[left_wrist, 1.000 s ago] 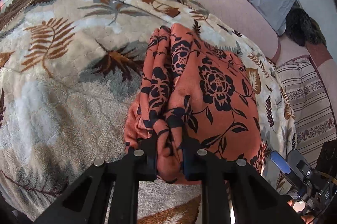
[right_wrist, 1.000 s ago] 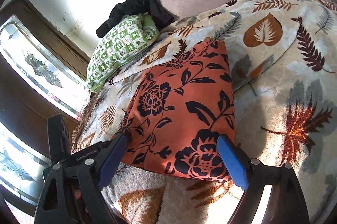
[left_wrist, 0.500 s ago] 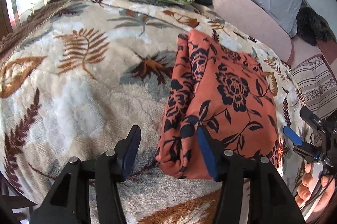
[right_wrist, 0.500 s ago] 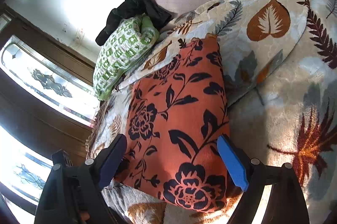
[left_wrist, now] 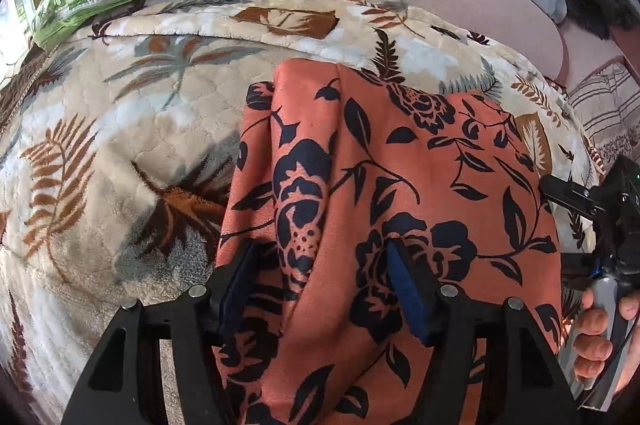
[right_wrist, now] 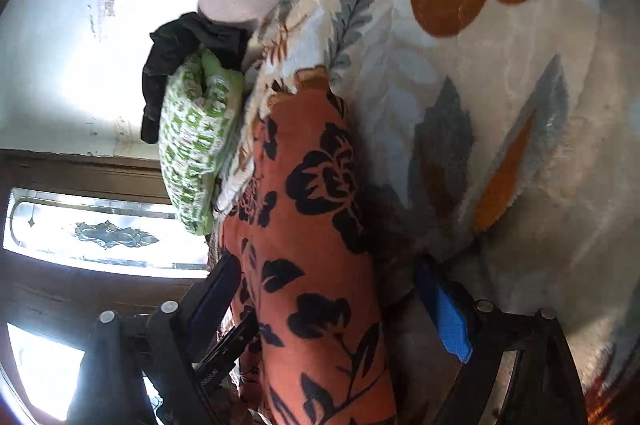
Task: Fold small clothes
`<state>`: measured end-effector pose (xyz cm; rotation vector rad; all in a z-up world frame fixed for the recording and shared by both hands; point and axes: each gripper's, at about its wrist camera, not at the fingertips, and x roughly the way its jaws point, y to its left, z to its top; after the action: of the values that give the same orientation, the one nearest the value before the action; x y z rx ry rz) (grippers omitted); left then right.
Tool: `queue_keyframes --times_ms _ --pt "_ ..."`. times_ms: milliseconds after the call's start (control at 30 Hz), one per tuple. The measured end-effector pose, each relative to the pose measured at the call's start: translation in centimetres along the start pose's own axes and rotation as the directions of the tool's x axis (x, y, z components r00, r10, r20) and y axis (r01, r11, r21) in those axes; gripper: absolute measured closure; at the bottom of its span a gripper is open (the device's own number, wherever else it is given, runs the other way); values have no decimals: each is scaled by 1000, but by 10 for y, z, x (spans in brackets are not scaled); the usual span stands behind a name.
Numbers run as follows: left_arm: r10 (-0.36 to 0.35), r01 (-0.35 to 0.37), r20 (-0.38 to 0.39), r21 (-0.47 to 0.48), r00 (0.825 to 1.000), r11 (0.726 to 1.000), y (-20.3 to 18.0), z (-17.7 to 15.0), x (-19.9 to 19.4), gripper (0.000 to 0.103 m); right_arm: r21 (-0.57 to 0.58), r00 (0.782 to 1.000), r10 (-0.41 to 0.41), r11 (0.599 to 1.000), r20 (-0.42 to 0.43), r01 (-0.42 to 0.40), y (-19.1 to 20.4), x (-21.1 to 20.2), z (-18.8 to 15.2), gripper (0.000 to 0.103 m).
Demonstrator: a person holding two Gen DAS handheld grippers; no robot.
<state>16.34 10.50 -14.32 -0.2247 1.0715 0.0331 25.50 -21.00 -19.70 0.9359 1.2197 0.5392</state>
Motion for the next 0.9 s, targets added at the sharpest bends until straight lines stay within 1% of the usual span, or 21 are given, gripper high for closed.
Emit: queue_keyframes --times_ms 33,67,100,167,200,233,267,300,333,367,400,467,500,567,633,667,700,733,800,867,900 --pt "4 -4 6 6 1000 1000 0 -1 -2 35 -39 1000 -18 999 -19 17 7 6 3 16" --pt "3 -3 7 2 1000 1000 1 -2 -2 35 -86 999 -13 996 -39 9 18 9 6 51" --pt "-10 10 7 -11 1000 1000 4 -3 0 35 -109 998 -28 994 -53 22 29 11 7 67" --pt "-17 17 6 -23 1000 1000 6 -3 3 34 -213 995 -97 972 -2 94 55 5 1 67" --pt "-18 18 8 -17 1000 1000 5 -3 3 34 -260 989 -144 955 22 144 62 7 -4 68" --pt "-17 17 7 -11 1000 1000 4 -3 4 33 -284 973 -225 931 42 228 62 14 -7 68" --pt "-11 11 6 -11 1000 1000 4 -2 4 33 -296 951 -305 905 44 304 54 24 -8 64" --pt "-12 12 9 -12 1000 1000 4 -2 3 33 -280 945 -325 905 33 321 45 29 -8 51" --pt "-17 17 12 -14 1000 1000 4 -3 2 33 -233 960 -276 932 42 278 38 22 -8 48" --pt "-23 23 13 -15 1000 1000 6 -3 2 33 -191 966 -254 947 55 259 37 13 -11 40" --pt "-27 28 15 -17 1000 999 6 -3 3 33 -171 971 -230 956 69 239 38 2 -15 33" --pt "-26 26 18 -16 999 1000 6 -4 2 33 -169 979 -174 967 102 190 42 -21 -29 26" --pt "-24 24 20 -16 1000 1000 5 -4 2 33 -161 982 -145 973 121 164 42 -33 -40 20" --pt "-24 24 23 -19 999 1000 5 -4 2 33 -142 987 -123 980 107 137 34 -42 -61 14" --pt "-24 25 25 -19 999 1000 5 -5 2 33 -114 987 -149 981 62 155 20 -34 -75 14" --pt "-25 25 24 -20 999 999 5 -5 2 33 -87 986 -166 982 25 168 12 -26 -79 15" --pt "-23 24 26 -18 999 1000 5 -5 2 33 -89 988 -152 985 -19 150 10 -18 -83 26" --pt "-27 27 26 -18 999 999 6 -5 2 33 -134 989 -142 981 -34 136 16 -13 -86 43" --pt "-37 38 25 -28 999 999 8 -5 1 33 -228 978 -206 953 -5 200 41 -16 -91 55" --pt "-39 40 26 -28 999 999 8 -5 2 33 -295 966 -257 921 28 254 60 -21 -95 57" --pt "-39 39 27 -25 999 999 7 -5 2 33 -320 955 -293 902 38 289 62 -17 -97 57"
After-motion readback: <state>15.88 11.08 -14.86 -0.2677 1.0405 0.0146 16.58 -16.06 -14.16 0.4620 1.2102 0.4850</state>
